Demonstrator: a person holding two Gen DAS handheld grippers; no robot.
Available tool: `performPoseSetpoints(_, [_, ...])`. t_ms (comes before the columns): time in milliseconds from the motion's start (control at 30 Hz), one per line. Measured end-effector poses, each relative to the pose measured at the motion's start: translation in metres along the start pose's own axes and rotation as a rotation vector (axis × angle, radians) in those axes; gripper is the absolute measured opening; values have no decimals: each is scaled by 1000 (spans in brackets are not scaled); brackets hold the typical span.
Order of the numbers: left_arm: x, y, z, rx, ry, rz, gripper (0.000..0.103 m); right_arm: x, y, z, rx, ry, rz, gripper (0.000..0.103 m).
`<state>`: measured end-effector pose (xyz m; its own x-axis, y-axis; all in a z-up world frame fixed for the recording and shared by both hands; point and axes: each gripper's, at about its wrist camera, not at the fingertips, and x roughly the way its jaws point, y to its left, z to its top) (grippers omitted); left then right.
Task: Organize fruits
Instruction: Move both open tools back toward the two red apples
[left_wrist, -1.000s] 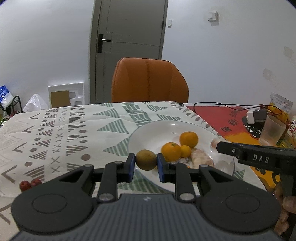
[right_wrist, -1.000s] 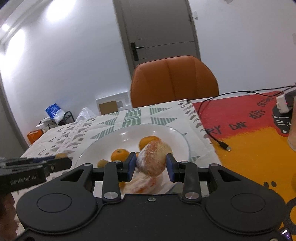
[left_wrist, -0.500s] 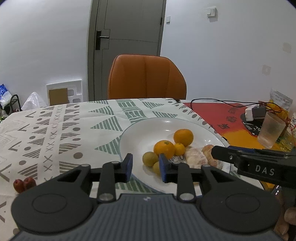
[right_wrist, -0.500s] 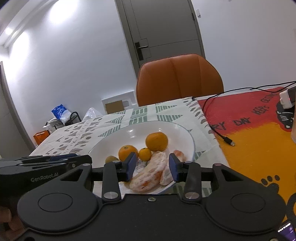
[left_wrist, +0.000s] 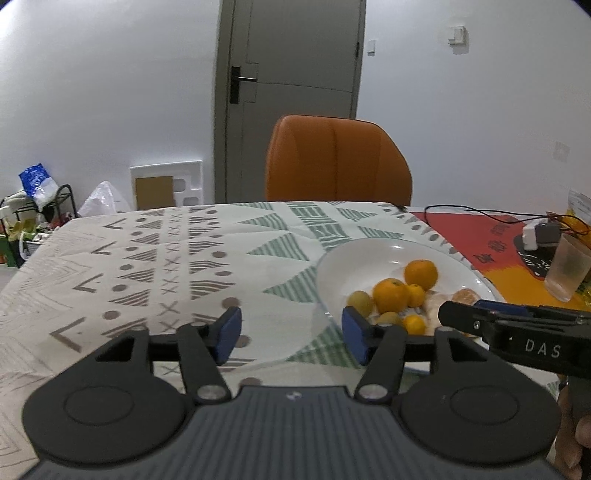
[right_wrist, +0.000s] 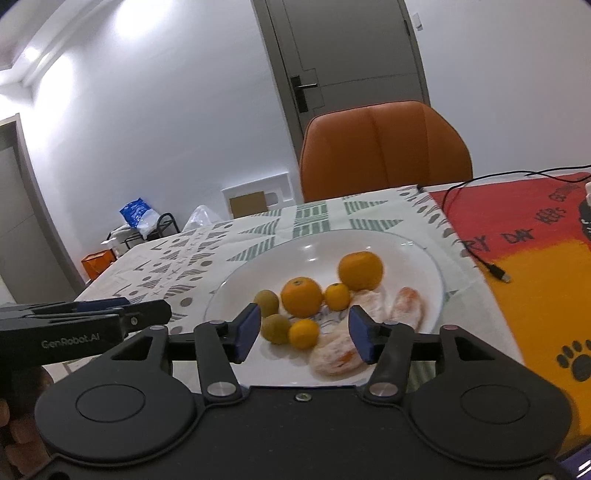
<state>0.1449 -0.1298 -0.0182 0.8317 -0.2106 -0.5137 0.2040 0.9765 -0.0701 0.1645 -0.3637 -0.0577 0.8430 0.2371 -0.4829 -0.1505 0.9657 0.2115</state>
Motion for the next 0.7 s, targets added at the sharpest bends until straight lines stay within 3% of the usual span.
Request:
performPoseSetpoints(233, [-11, 24, -6, -17, -3, 43, 76, 4, 22, -3, -24, 2, 34, 70])
performPoseSetpoints(700, [-24, 65, -15, -66, 2, 109, 78, 13, 60, -10, -59, 21, 91, 83])
